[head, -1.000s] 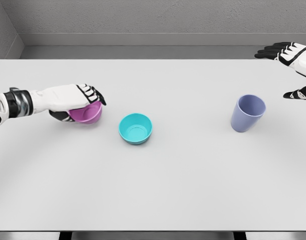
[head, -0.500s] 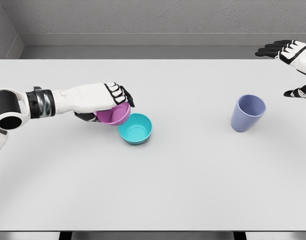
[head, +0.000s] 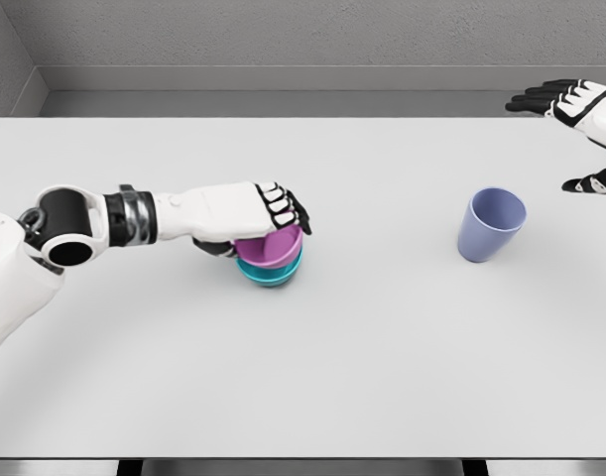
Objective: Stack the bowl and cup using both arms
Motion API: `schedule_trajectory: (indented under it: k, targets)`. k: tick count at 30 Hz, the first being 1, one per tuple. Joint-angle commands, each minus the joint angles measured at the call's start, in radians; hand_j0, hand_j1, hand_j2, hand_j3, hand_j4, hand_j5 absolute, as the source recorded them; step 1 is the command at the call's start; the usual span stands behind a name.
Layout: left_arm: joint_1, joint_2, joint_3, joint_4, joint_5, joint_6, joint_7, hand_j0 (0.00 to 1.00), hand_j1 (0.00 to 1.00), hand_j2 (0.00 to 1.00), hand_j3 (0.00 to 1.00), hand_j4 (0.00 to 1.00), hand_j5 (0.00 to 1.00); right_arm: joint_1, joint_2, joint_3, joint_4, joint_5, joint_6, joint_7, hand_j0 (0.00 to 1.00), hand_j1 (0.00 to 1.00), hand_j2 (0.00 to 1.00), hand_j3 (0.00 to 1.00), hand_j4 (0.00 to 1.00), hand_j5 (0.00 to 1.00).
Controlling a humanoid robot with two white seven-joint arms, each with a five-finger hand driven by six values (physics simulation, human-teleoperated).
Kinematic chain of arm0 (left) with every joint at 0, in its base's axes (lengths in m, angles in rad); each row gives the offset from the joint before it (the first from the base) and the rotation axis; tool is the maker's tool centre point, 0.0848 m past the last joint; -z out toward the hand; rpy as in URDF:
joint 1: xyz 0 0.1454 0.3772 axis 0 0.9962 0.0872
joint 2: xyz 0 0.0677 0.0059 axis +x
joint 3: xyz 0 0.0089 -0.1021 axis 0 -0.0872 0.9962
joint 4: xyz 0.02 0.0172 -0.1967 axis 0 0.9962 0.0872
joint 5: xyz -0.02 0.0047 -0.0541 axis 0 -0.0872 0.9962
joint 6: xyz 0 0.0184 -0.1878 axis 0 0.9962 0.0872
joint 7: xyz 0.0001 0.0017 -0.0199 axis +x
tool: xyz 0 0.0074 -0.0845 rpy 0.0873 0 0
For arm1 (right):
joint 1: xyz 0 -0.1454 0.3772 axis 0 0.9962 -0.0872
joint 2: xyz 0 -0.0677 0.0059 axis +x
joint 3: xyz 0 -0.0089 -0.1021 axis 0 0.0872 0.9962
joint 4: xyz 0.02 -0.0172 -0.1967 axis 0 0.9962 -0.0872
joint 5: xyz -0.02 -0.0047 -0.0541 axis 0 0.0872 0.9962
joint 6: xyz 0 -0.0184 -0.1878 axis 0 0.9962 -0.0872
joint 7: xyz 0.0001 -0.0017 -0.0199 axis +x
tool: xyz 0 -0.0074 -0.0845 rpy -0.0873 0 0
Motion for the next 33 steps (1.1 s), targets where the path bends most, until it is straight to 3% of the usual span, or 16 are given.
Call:
schedule_trajectory:
  k: [1, 13, 19, 33]
  targets:
    - [0.0, -0.005, -0.006, 0.001, 0.0, 0.002, 0.003, 0.35, 0.35, 0.35, 0.35, 0.35, 0.35, 0.002, -0.002, -0.001, 0.0, -0.006, 0.001, -0.001, 1.0, 1.0, 1.0, 1.0, 1.0, 1.0]
    - [0.0, -0.008, -0.009, 0.007, -0.033, 0.002, 0.001, 0.88, 0.88, 0.88, 0.88, 0.88, 0.88, 0.002, -0.002, -0.001, 0.001, -0.006, 0.001, -0.001, 1.0, 1.0, 1.0, 1.0, 1.0, 1.0]
    - [0.0, -0.006, -0.009, 0.007, -0.038, 0.002, 0.001, 1.0, 1.0, 1.0, 1.0, 1.0, 1.0, 0.002, -0.002, -0.001, 0.001, -0.006, 0.001, -0.001, 1.0, 1.0, 1.0, 1.0, 1.0, 1.0]
    - [-0.002, 0.034, -0.005, -0.006, -0.024, 0.002, 0.006, 1.0, 1.0, 1.0, 1.0, 1.0, 1.0, 0.003, -0.003, -0.001, 0.001, -0.006, 0.001, -0.001, 1.0, 1.0, 1.0, 1.0, 1.0, 1.0]
